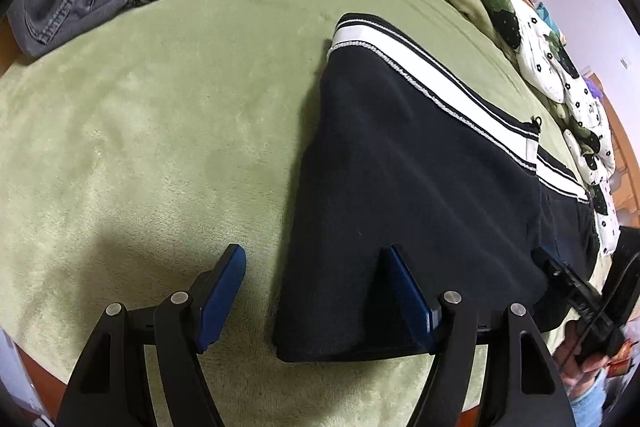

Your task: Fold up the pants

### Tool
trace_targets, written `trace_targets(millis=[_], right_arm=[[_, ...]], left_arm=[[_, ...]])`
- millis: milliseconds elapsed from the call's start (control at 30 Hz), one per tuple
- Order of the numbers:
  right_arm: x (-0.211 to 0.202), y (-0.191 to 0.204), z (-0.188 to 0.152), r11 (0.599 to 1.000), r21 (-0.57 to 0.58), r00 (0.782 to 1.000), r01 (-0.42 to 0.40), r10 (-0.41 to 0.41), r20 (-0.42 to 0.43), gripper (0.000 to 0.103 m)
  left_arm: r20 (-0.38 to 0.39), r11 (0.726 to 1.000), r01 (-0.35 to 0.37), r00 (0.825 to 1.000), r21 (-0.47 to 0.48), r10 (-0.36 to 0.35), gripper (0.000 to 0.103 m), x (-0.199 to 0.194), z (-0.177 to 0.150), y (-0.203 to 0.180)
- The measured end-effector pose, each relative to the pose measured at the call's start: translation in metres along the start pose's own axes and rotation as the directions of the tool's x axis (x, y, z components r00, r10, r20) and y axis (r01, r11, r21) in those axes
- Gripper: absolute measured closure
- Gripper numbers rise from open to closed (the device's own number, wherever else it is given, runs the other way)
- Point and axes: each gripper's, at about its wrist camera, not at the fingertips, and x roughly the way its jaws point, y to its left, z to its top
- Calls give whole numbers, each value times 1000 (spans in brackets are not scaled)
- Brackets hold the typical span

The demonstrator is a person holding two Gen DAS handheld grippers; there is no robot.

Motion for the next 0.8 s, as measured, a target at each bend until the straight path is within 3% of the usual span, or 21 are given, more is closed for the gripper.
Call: trace_targets(millis=[133, 267, 333, 467, 500, 567, 600, 633, 700, 800], right_arm=[[-23, -5, -2, 1000, -19, 1000, -6, 6, 23, 68], [-57, -19, -2, 987, -53, 979, 152, -143, 149, 57], [-71, -35, -4, 982, -30, 965, 188, -179, 190, 51], [-91, -75, -6, 971, 53, 946, 234, -240, 217, 50], [-97, -85, -8, 966, 82, 939, 245, -258, 228, 50], [-110, -108, -11, 953, 149, 922, 265, -296, 250, 50], [-113, -114, -10, 950, 170, 920, 262, -299, 252, 50], [-117, -122, -10, 949, 188, 924, 253, -295, 242, 50], [-120, -137, -11, 949, 201, 938, 244, -284, 199, 50], [-113, -154, -18, 939, 173, 933, 297, -324, 155, 50]], left_arm=[[26, 1000, -3, 1000, 12, 2, 33, -2, -5, -3], [5, 998, 59, 998, 22, -59, 34, -1, -14, -11], [8, 999, 42, 999, 13, -43, 34, 1, -18, -13], [42, 995, 43, 998, -87, -40, 35, 4, -14, -9], [45, 995, 33, 999, -93, -29, 38, 4, -11, -10], [55, 996, 8, 998, -87, -4, 57, 2, -9, -17], [62, 997, -5, 998, -79, 10, 63, -1, -8, -21], [76, 998, -20, 997, -53, 24, 75, -5, -6, -28], [112, 999, -48, 993, -10, 49, 82, -15, -6, -40], [183, 993, -100, 979, 68, 86, 86, -34, -5, -66]])
